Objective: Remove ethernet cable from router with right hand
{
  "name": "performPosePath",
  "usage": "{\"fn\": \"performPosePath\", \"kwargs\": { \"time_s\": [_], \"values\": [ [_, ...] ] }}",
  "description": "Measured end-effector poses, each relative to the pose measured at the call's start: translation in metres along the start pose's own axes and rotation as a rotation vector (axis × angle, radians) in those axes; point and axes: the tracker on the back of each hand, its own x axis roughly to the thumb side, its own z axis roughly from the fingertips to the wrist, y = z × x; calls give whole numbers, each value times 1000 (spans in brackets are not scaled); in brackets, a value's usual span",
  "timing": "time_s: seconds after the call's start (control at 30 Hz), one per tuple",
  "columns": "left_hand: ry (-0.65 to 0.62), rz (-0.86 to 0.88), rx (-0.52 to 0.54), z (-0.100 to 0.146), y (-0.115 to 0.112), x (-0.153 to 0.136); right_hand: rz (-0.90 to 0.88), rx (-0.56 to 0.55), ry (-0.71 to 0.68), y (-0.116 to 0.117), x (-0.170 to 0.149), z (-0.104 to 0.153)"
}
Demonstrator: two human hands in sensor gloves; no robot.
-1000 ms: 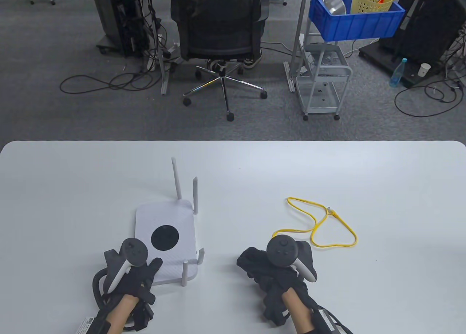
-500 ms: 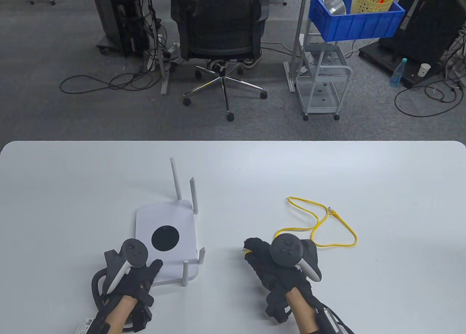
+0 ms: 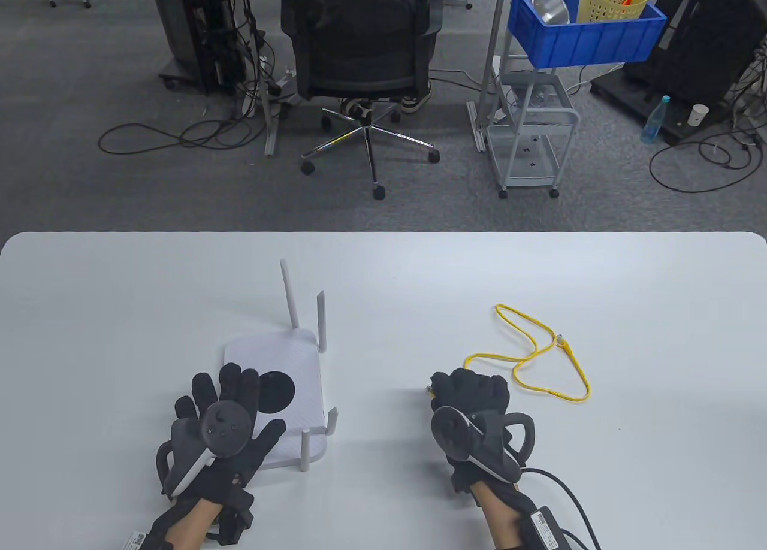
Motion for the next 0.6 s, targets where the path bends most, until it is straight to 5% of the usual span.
{"fn": "performPosePath", "kwargs": {
  "time_s": [0.17, 0.6],
  "values": [
    [-31, -34, 2, 2, -4, 6, 75, 113, 27, 21, -9, -4],
    [-25, -27, -33, 1, -6, 6, 179, 195, -8, 38, 0, -7]
  ]
}}
